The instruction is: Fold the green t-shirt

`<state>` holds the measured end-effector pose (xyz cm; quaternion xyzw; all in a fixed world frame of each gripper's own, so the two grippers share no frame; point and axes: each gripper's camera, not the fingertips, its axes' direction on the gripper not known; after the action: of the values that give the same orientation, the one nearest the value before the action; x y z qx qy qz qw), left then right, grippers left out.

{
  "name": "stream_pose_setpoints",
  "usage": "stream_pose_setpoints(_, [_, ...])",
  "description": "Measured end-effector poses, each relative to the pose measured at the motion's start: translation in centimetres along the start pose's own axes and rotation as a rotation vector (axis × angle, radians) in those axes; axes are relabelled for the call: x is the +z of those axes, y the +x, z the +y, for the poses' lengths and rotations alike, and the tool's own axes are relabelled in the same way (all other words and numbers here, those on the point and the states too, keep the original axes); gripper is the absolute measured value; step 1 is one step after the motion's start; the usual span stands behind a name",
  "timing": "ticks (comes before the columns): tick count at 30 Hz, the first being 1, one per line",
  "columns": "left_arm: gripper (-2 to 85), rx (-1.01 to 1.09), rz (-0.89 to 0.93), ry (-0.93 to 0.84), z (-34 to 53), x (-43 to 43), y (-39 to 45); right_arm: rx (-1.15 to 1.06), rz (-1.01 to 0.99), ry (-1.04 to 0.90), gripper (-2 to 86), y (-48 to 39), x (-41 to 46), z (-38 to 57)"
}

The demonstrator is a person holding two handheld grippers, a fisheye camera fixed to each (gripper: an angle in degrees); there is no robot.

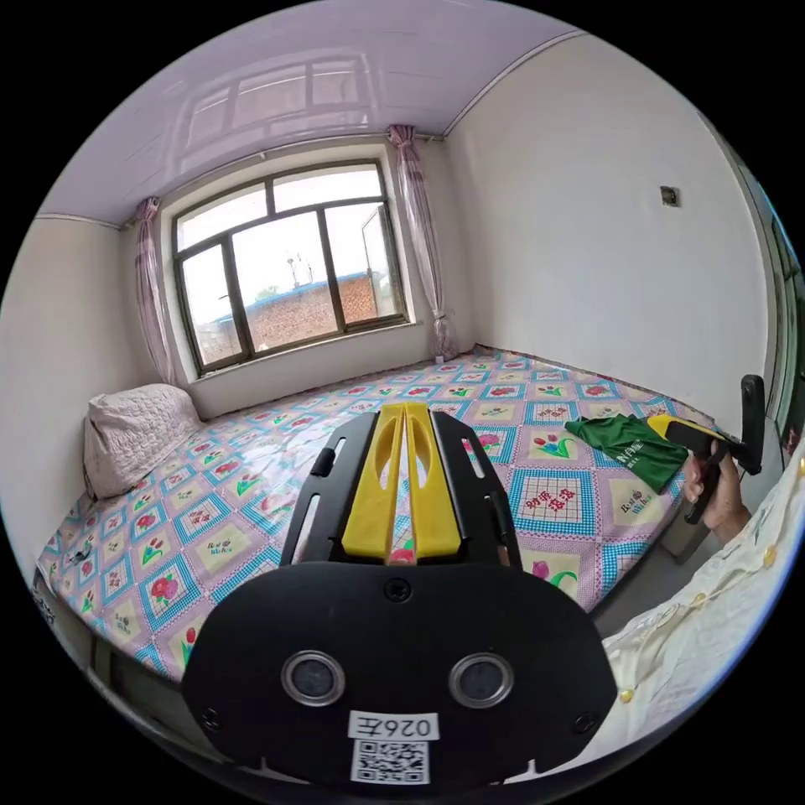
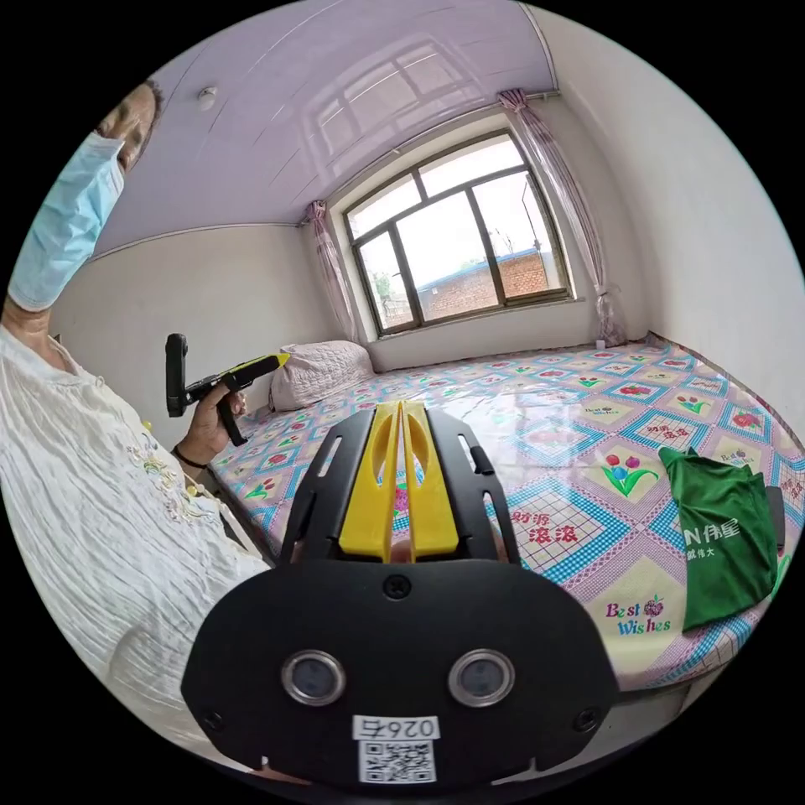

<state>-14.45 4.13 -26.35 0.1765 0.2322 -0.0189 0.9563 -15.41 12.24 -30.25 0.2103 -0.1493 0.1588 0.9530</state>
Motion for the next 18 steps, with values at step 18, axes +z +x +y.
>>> stream_pose_setpoints(18, [-0.5,-0.210,0.058,-0.199,-0.2,0.3,-3.2,0.041,0.172,-0.323,-1.0,4.7,8.0,-1.4])
